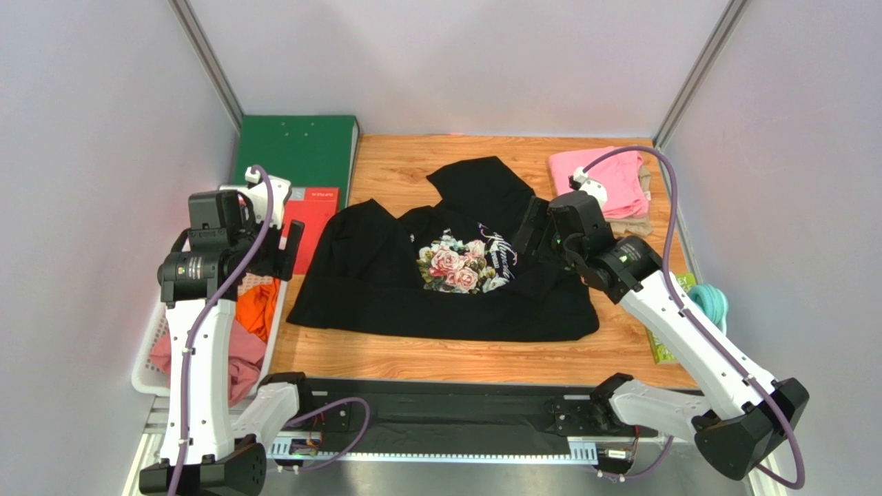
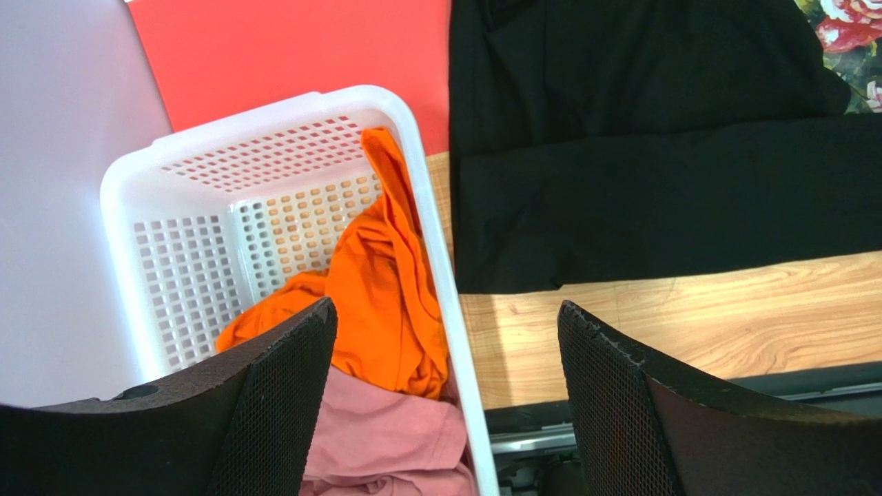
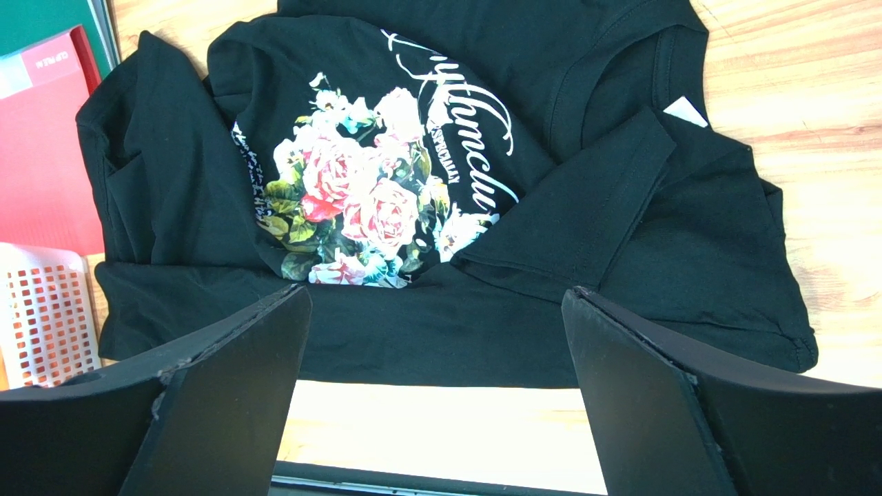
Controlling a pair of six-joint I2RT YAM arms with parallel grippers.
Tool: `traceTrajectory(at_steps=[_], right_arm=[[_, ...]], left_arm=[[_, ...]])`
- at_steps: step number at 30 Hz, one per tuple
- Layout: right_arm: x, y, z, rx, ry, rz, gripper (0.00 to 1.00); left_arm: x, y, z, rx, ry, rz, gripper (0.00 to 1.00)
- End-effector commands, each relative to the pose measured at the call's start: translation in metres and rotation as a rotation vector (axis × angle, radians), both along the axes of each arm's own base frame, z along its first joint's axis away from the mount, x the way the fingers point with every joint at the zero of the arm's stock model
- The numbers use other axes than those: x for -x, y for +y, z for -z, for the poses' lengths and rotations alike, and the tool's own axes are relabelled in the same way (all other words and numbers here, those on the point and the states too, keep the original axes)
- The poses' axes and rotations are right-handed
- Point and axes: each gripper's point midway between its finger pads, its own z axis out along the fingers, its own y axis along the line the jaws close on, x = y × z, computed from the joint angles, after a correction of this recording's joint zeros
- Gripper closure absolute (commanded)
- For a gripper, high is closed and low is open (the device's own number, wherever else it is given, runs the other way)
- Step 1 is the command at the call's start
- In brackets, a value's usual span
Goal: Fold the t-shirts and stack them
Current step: Fold the flattened tshirt in 1/3 of the way
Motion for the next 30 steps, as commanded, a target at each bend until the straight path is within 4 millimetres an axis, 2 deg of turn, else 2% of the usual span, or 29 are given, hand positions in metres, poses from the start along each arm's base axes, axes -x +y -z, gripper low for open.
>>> traceTrajectory(at_steps=[1, 8, 20, 23, 28, 30], right_arm=[[-0.001, -0.002, -0.014, -0.022, -0.046, 0.021, 0.0], [-0.001, -0.002, -0.019, -0.026, -0.056, 0.019, 0.0], [0.001, -0.004, -0.014, -0.018, -0.046, 0.018, 0.0], [0.001, -0.004, -0.01, -0.014, -0.034, 0.02, 0.0], [0.006, -0.002, 0.004, -0.015, 0.003, 0.011, 0.0], [0.009, -0.001, 0.018, -0.008, 0.032, 0.006, 0.0]], left_arm=[[0.002, -0.002, -0.011, 0.002, -0.033, 0.017, 0.16], [0.004, -0.006, -0.014, 0.018, -0.038, 0.023, 0.16], [0.004, -0.004, -0.022, 0.015, -0.058, 0.007, 0.16], [0.006, -0.003, -0.016, 0.014, -0.044, 0.003, 0.16], [0.008, 0.002, 0.017, 0.014, 0.03, -0.004, 0.16], [0.008, 0.001, 0.029, 0.026, 0.069, -0.003, 0.16]])
